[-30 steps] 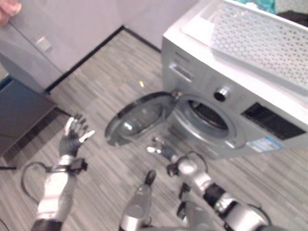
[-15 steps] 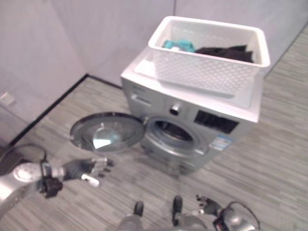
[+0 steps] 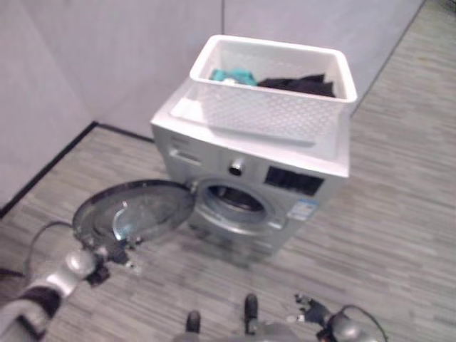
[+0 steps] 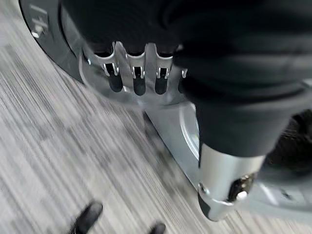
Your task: Grab the laundry basket,head to the washer,open it,put in the laundry and shut it.
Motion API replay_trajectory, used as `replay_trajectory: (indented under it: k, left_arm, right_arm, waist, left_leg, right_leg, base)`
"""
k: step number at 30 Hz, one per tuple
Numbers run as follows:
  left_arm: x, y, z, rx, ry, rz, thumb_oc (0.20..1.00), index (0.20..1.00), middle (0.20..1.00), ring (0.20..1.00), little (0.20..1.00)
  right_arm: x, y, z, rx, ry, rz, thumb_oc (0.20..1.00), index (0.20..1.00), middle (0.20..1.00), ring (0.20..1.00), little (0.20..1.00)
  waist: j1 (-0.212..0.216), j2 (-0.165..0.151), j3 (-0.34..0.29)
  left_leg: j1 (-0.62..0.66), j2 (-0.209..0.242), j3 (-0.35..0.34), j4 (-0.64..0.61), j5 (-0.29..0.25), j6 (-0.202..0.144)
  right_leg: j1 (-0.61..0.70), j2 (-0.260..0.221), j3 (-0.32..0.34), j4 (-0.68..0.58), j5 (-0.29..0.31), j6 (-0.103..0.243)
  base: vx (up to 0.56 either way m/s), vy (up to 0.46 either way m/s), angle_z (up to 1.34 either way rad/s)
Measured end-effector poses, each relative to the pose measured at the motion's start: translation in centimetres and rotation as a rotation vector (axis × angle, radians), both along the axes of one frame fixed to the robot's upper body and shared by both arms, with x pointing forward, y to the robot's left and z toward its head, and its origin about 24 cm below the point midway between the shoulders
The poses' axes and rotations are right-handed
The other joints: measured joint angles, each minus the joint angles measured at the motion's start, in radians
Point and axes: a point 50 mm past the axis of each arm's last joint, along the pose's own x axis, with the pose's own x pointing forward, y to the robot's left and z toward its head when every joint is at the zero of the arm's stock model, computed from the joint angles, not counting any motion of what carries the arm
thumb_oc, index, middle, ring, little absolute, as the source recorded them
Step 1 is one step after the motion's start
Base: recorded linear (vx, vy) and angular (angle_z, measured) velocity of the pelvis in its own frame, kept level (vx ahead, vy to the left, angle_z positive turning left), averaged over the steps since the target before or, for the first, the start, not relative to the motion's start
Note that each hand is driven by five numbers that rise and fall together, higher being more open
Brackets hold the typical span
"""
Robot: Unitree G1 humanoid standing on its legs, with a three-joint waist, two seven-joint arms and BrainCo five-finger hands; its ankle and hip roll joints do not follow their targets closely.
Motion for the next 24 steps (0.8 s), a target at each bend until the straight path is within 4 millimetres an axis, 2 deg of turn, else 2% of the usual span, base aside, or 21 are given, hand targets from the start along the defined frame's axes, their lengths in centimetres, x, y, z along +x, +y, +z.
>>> replay_trajectory:
  k: [4, 5, 9, 10, 13, 17, 20, 24]
  left_arm:
    - [5.3, -0.7, 4.0, 0.118, -0.187, 0.017, 1.000, 1.000, 1.000, 1.000, 1.000]
    - [7.3, -0.7, 6.7, 0.157, -0.286, 0.037, 1.000, 1.000, 1.000, 1.000, 1.000]
    - [10.0, 0.1, 11.8, 0.231, -0.435, 0.109, 1.000, 1.000, 1.000, 1.000, 1.000]
    - [10.3, 0.1, 12.8, 0.237, -0.464, 0.110, 1.000, 1.000, 1.000, 1.000, 1.000]
    - [10.6, 0.1, 13.4, 0.252, -0.488, 0.111, 1.000, 1.000, 1.000, 1.000, 1.000]
    - [10.9, 0.6, 15.0, 0.318, -0.519, 0.102, 1.000, 1.000, 1.000, 1.000, 1.000]
    - [10.8, 1.7, 16.5, 0.386, -0.561, 0.126, 1.000, 1.000, 1.000, 1.000, 1.000]
    - [10.4, 2.7, 17.4, 0.439, -0.582, 0.147, 1.000, 1.000, 1.000, 1.000, 1.000]
  right_arm:
    - [2.9, 0.8, 1.1, -0.010, -0.095, -0.005, 1.000, 1.000, 1.000, 1.000, 1.000]
    - [4.3, 1.5, 1.8, 0.000, -0.145, -0.004, 1.000, 1.000, 1.000, 1.000, 1.000]
    - [6.4, 2.8, 3.6, 0.061, -0.253, -0.001, 1.000, 1.000, 1.000, 1.000, 1.000]
    - [6.5, 3.0, 3.8, 0.071, -0.271, 0.002, 1.000, 1.000, 1.000, 1.000, 1.000]
    - [6.6, 3.0, 4.0, 0.071, -0.284, 0.002, 1.000, 1.000, 1.000, 1.000, 1.000]
    - [6.5, 3.4, 4.0, 0.076, -0.290, 0.021, 1.000, 1.000, 1.000, 1.000, 1.000]
    - [6.6, 3.4, 4.0, 0.082, -0.293, 0.011, 1.000, 1.000, 1.000, 1.000, 1.000]
    - [6.5, 3.5, 4.0, 0.093, -0.294, 0.004, 1.000, 1.000, 1.000, 1.000, 1.000]
  waist:
    - [-0.005, -0.023, 0.103]
    - [-0.016, -0.037, 0.155]
    - [-0.038, -0.056, 0.209]
    - [-0.046, -0.062, 0.214]
    - [-0.060, -0.065, 0.216]
    - [-0.063, -0.089, 0.229]
    - [-0.070, -0.102, 0.234]
    - [-0.071, -0.108, 0.237]
  left_leg:
    - [-0.049, -0.004, -0.024, 0.009, 0.018, -0.007]
    - [-0.057, -0.002, -0.027, 0.008, 0.020, -0.009]
    - [-0.092, 0.003, -0.027, 0.015, 0.024, -0.013]
    - [-0.093, 0.006, -0.023, 0.013, 0.026, -0.010]
    - [-0.092, 0.010, -0.020, 0.005, 0.025, -0.011]
    - [-0.090, 0.017, -0.021, -0.001, 0.026, -0.016]
    - [-0.101, 0.018, -0.023, -0.001, 0.025, -0.017]
    - [-0.105, 0.018, -0.024, -0.001, 0.025, -0.017]
  right_leg:
    - [-0.033, -0.006, -0.020, 0.000, 0.014, 0.001]
    - [-0.040, -0.004, -0.022, 0.000, 0.017, 0.004]
    - [-0.072, 0.000, -0.024, 0.000, 0.023, 0.007]
    - [-0.075, 0.003, -0.023, 0.000, 0.023, 0.007]
    - [-0.079, 0.007, -0.023, 0.000, 0.023, 0.008]
    - [-0.080, 0.013, -0.024, 0.000, 0.024, 0.005]
    - [-0.088, 0.013, -0.024, 0.000, 0.018, 0.011]
    - [-0.093, 0.013, -0.027, 0.000, 0.019, 0.011]
  base:
    - [-0.13, -0.021, 0.14]
    - [-0.10, -0.031, 0.13]
    - [-0.04, -0.023, -0.01]
    - [-0.04, -0.030, -0.04]
    - [-0.02, -0.026, -0.05]
    - [-0.01, -0.009, 0.00]
    - [0.00, -0.004, 0.01]
    - [0.00, 0.000, 0.00]
